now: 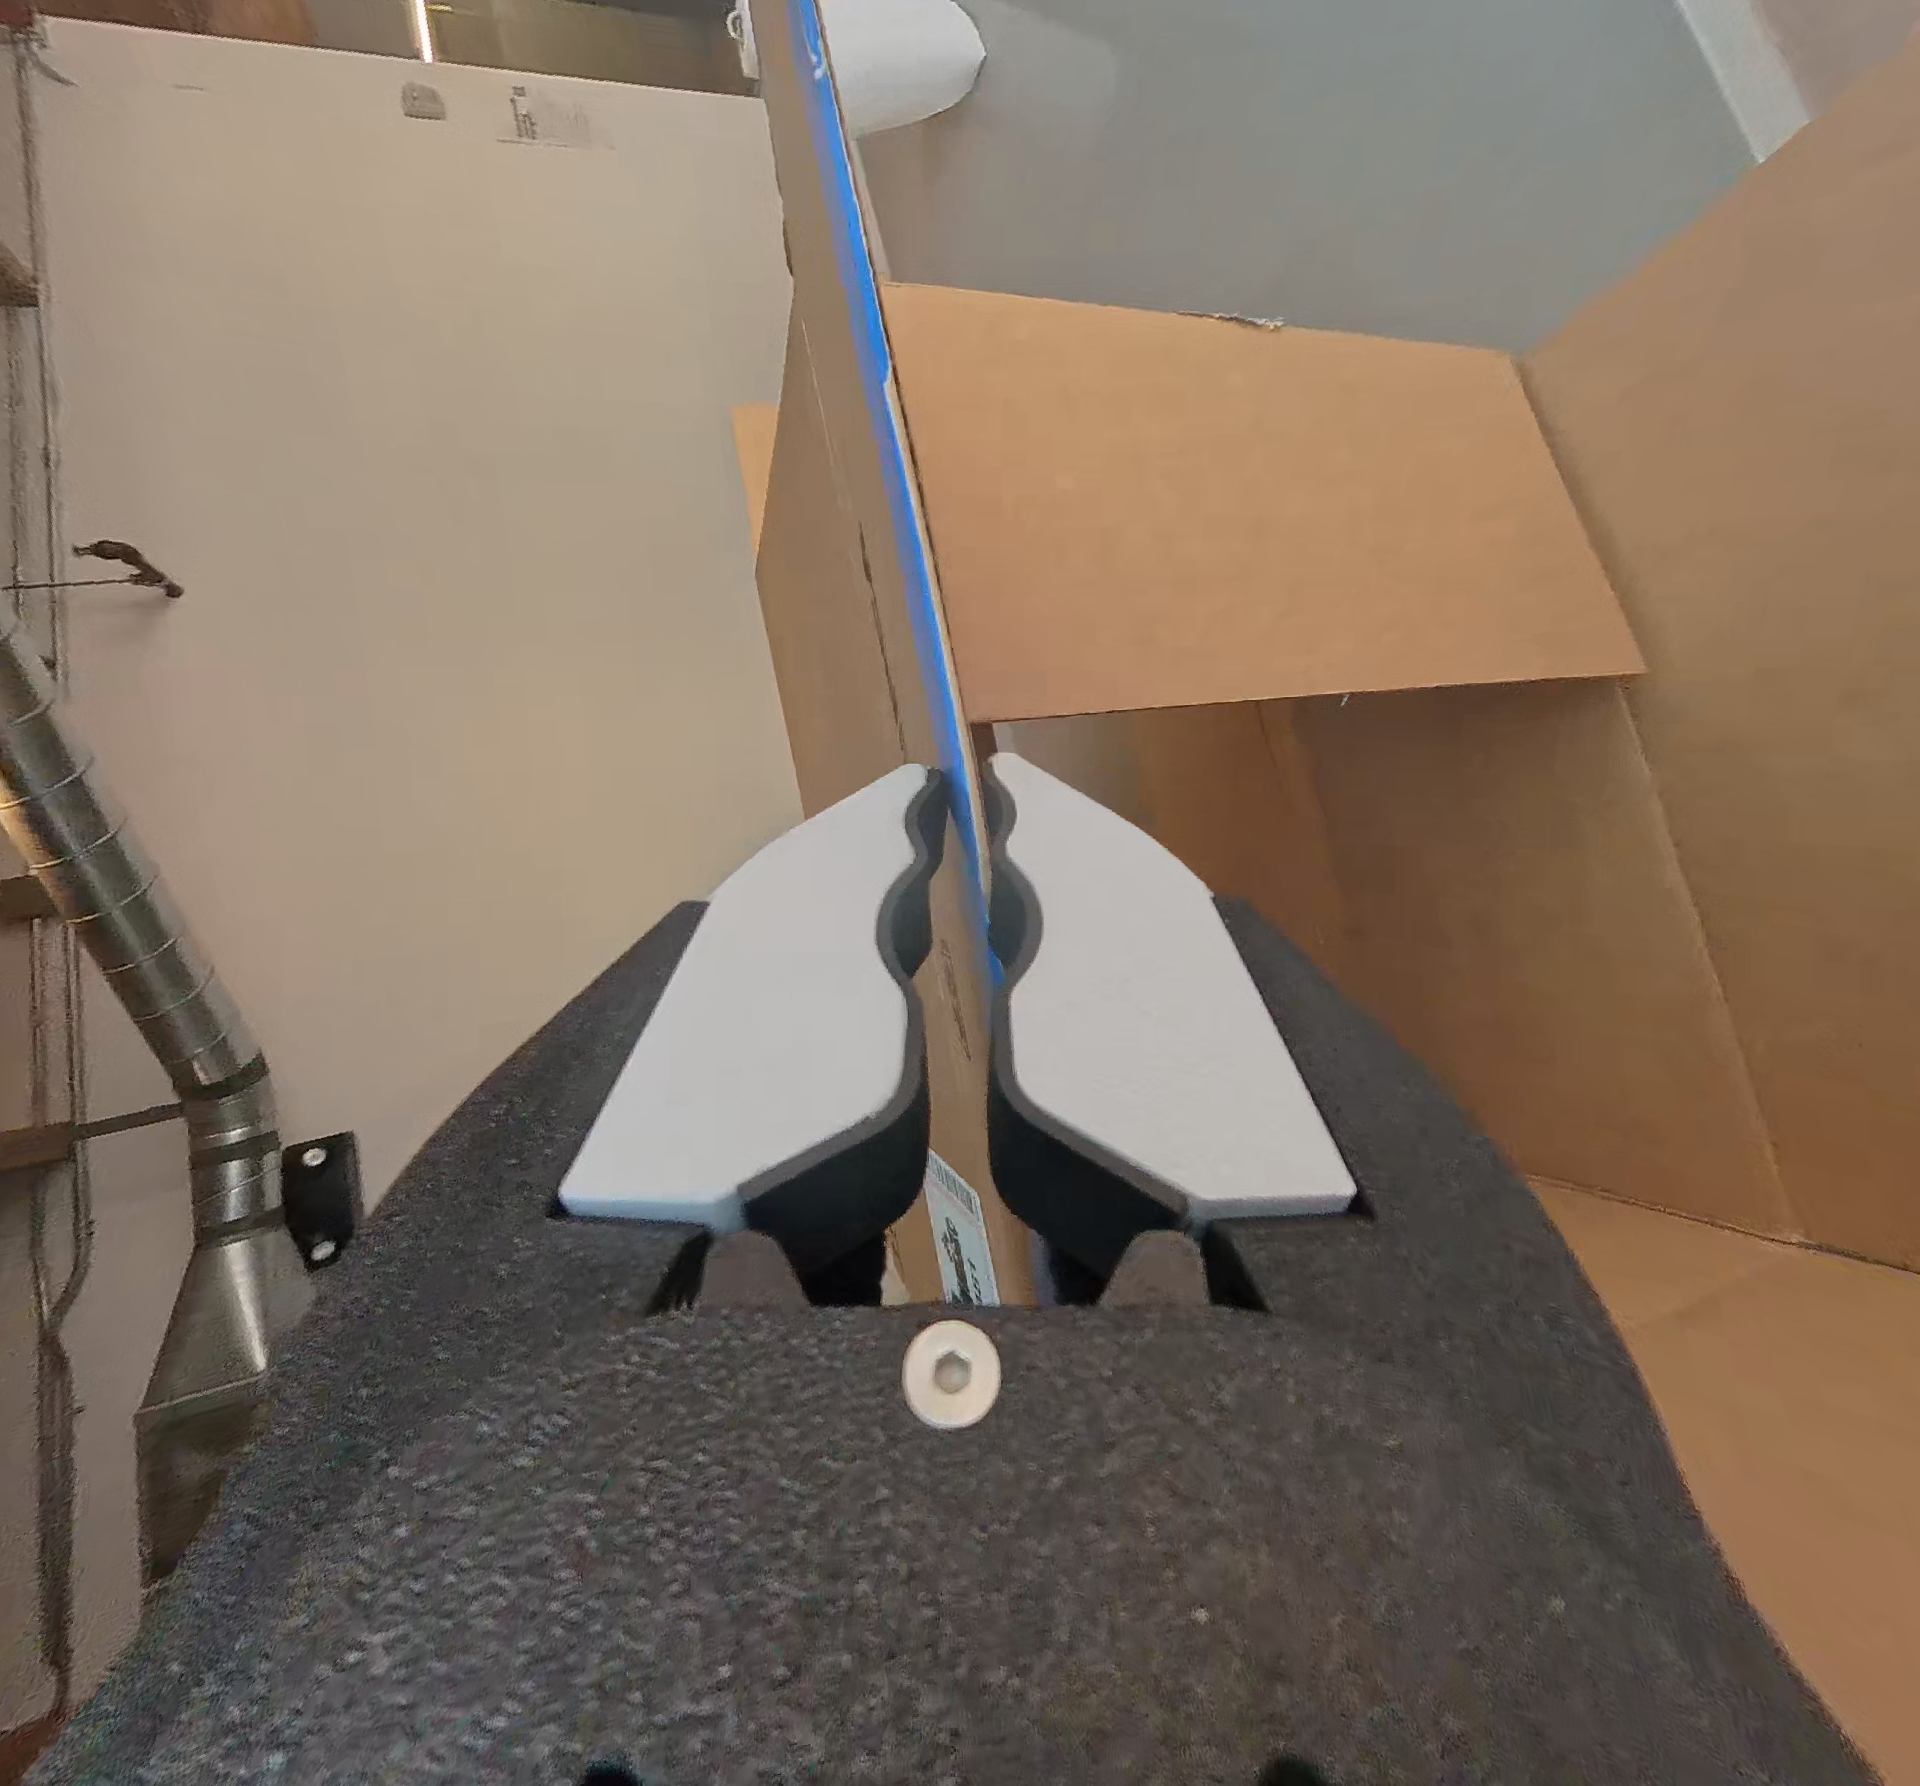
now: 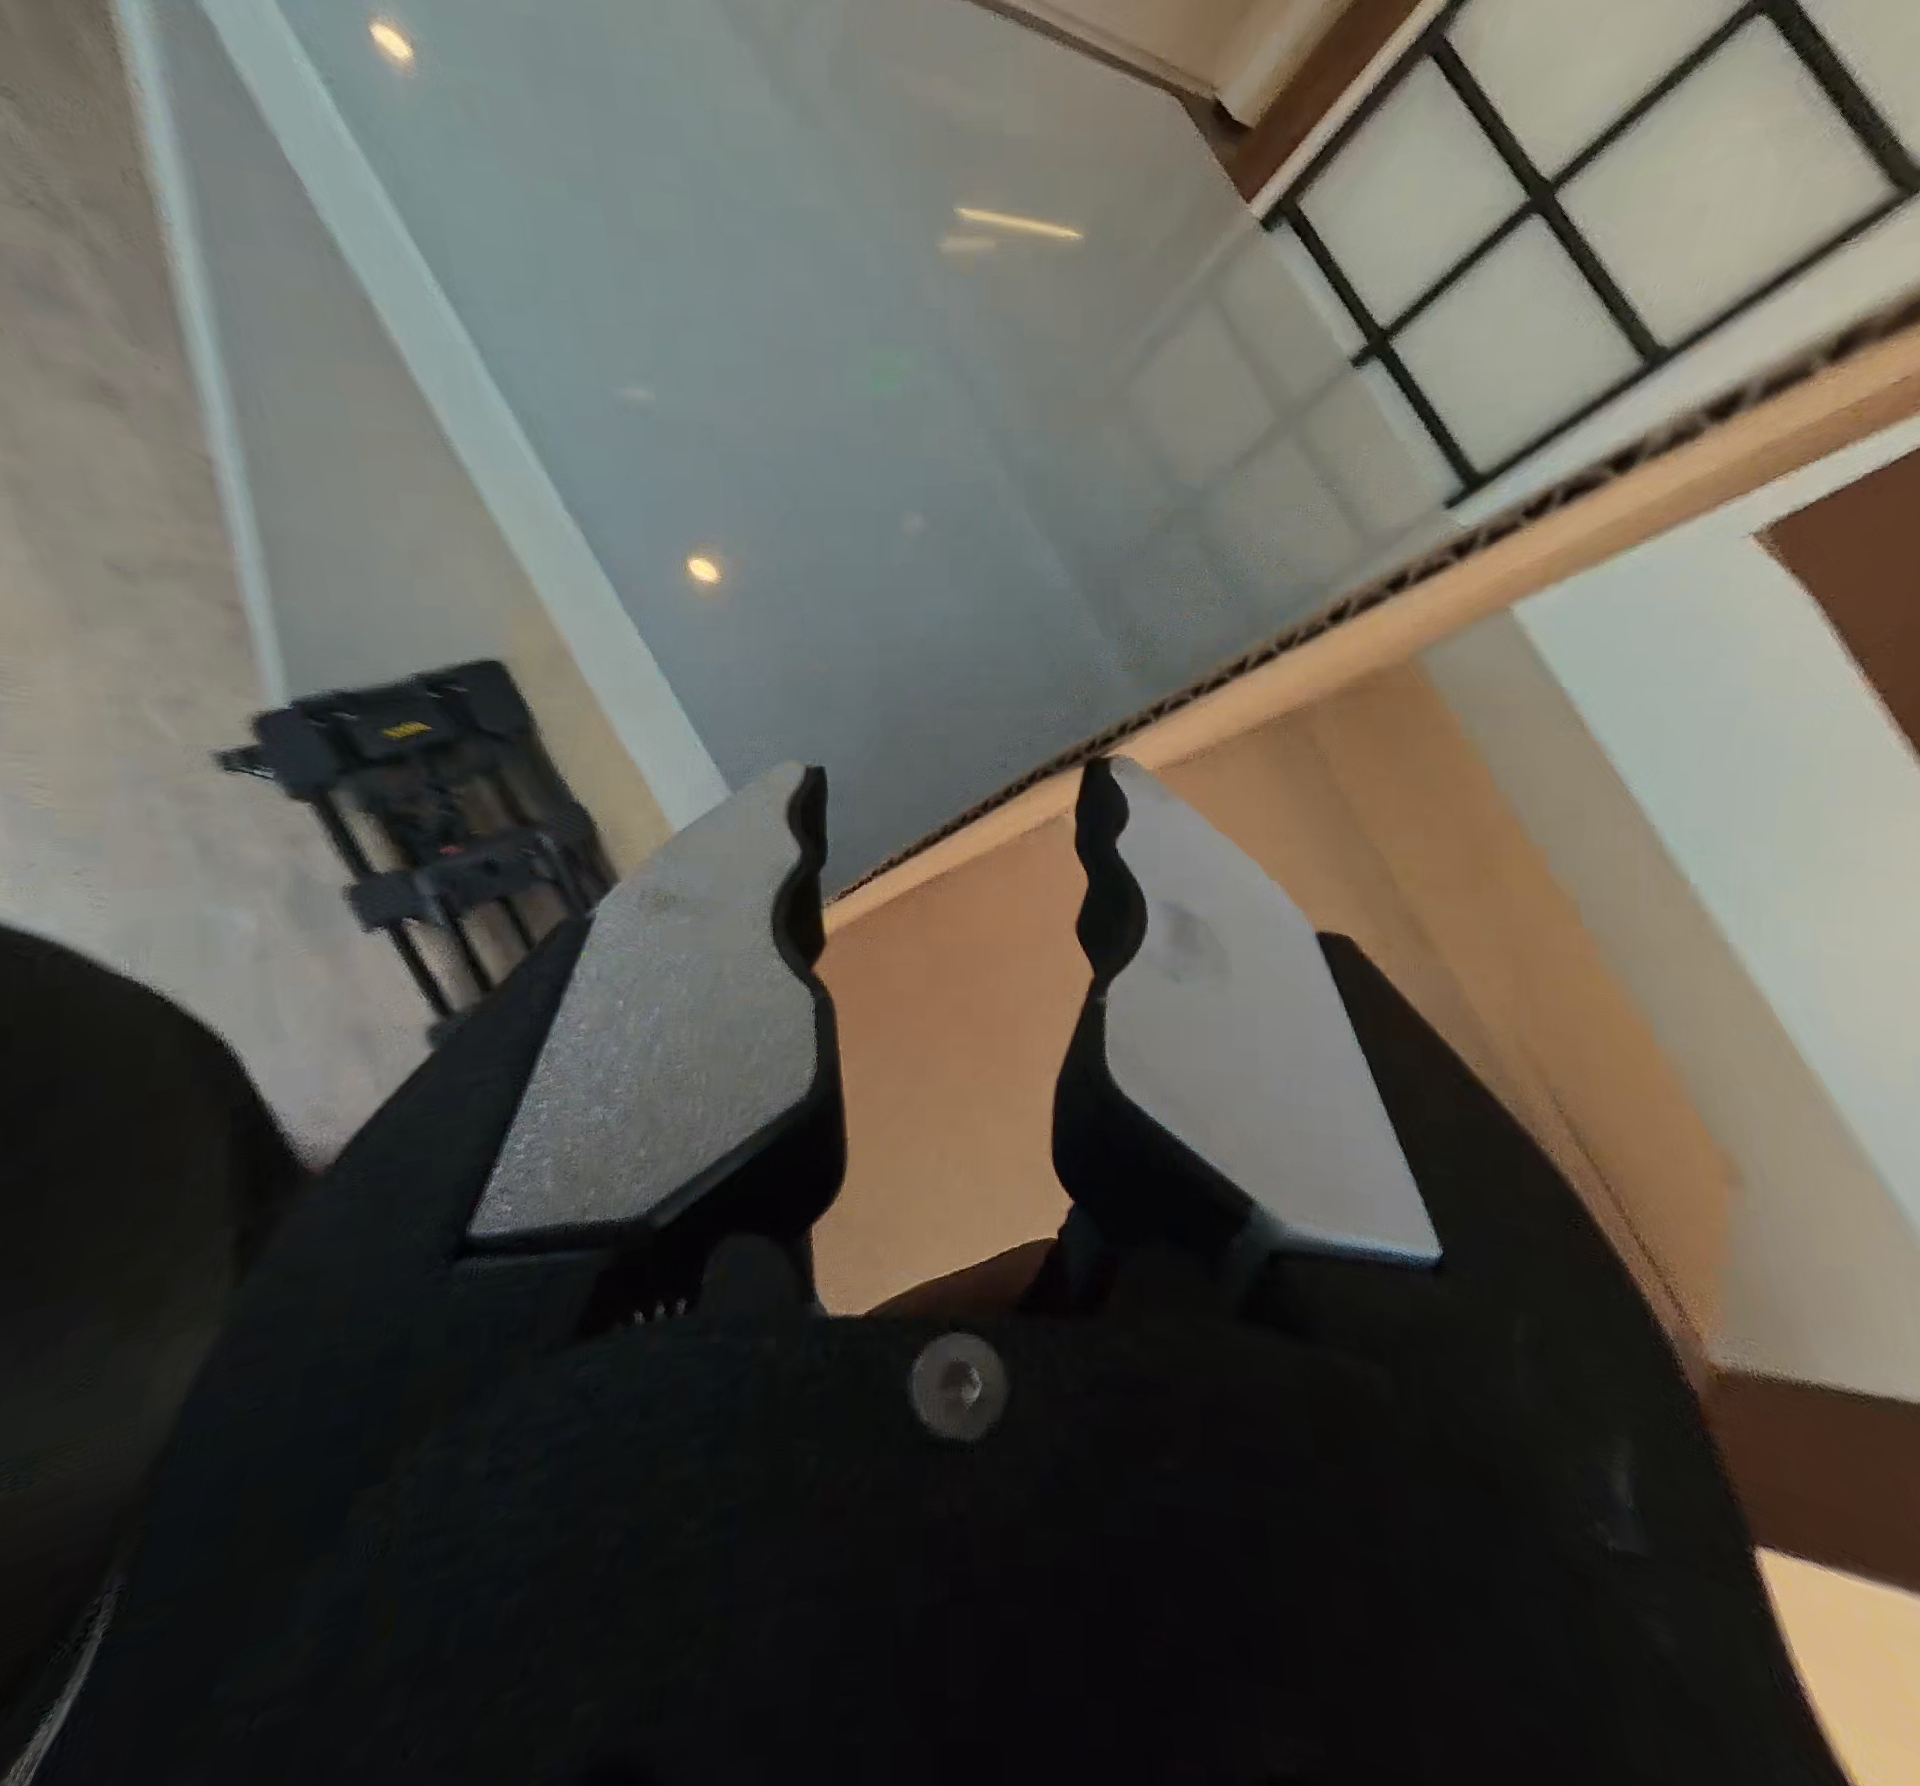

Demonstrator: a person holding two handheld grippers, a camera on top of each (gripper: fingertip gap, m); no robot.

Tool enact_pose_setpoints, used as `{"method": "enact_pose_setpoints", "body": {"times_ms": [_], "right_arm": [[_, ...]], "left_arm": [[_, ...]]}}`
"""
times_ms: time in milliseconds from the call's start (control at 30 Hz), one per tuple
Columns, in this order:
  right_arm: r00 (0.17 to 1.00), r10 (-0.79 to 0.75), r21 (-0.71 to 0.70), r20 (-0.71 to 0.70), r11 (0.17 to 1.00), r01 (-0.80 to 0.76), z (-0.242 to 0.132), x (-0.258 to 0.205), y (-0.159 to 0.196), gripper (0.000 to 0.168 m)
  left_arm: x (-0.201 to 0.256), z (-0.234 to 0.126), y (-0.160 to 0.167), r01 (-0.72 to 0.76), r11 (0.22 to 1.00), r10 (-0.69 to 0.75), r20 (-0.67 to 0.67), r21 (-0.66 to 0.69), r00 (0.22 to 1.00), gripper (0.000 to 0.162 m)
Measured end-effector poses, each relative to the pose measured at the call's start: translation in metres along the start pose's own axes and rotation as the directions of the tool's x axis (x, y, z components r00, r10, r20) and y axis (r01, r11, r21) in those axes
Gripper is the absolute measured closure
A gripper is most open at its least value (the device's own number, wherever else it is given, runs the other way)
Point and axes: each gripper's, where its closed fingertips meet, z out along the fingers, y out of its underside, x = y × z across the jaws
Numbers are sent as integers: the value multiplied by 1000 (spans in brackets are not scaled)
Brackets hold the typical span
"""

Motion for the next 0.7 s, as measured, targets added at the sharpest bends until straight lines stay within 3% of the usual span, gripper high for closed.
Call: {"method": "enact_pose_setpoints", "body": {"times_ms": [67, 333, 467, 600, 700], "right_arm": [[998, 0, -45, -58, 999, -3, 4, 6, 8, 125], [985, 170, 77, 25, 982, -171, 4, 4, 13, 131], [981, 191, 60, -28, 980, -189, -5, 19, 26, 131], [936, 267, 42, -229, 964, -264, -37, 80, 55, 130], [843, 153, -112, -516, 963, -244, -64, 147, 104, 125]], "left_arm": [[10, 4, -3, -21, 1000, 21, 31, -7, 999, 157], [16, 3, 11, -31, 1000, 31, 23, 1, 999, 156], [18, 1, 17, -44, 999, 44, 24, 3, 999, 156], [19, -3, 19, -54, 999, 54, 37, 2, 998, 156], [18, -4, 20, -65, 998, 65, 47, -1, 997, 157]]}}
